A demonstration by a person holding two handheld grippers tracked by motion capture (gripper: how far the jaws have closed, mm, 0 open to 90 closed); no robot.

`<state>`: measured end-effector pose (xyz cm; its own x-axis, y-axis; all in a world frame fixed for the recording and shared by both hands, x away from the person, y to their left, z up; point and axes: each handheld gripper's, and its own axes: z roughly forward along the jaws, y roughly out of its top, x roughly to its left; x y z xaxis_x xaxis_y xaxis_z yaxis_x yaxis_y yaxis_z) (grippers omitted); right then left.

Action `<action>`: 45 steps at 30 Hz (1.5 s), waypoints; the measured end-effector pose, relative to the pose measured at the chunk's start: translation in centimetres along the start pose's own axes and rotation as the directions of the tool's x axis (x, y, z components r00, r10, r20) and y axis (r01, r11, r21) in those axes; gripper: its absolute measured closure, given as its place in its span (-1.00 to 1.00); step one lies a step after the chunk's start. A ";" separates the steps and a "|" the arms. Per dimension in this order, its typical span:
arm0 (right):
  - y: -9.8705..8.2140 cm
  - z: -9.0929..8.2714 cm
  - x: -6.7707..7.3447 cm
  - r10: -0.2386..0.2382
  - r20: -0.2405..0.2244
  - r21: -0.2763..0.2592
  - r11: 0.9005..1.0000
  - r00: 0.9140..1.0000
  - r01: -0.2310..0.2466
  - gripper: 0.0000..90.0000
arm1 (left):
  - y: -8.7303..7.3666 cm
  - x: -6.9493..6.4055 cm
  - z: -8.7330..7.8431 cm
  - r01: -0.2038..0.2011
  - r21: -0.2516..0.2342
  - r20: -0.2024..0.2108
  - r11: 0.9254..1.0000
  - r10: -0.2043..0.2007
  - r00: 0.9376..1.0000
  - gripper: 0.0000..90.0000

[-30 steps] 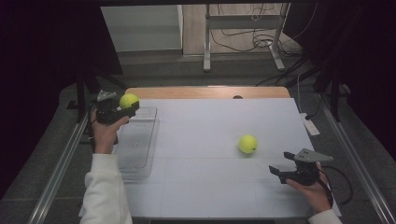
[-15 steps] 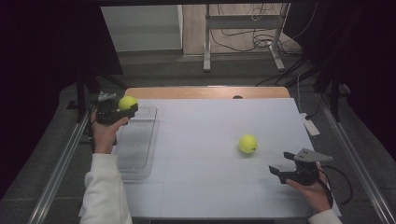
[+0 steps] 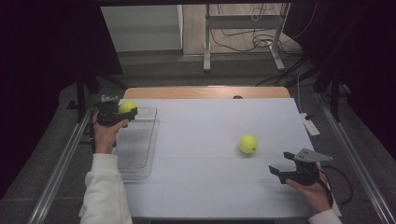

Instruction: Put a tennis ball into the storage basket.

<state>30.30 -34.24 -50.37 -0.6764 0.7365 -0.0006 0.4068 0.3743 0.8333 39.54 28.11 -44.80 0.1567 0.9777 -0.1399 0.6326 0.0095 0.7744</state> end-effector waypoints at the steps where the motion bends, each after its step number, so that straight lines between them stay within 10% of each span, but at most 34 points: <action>1: 0.0 0.0 0.0 0.000 0.001 0.000 1.000 1.000 0.000 -0.69 | 0.0 0.0 0.0 -0.001 0.002 0.001 1.000 0.001 1.000 -0.41; 29: 0.0 -0.1 0.0 0.000 0.000 -0.001 1.000 1.000 0.000 -0.69 | -1.5 0.3 3.4 -0.052 0.172 -0.039 0.984 0.060 0.997 -0.41; 45: 0.0 -0.1 0.0 0.001 0.001 0.000 1.000 1.000 -0.001 -0.69 | -1.8 0.4 3.8 -0.051 0.192 -0.041 0.980 0.060 0.997 -0.41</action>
<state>30.26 -34.31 -50.34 -0.6751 0.7377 -0.0004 0.4076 0.3734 0.8333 41.40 27.72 -48.58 0.1628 0.9843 -0.0675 0.7579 -0.0810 0.6473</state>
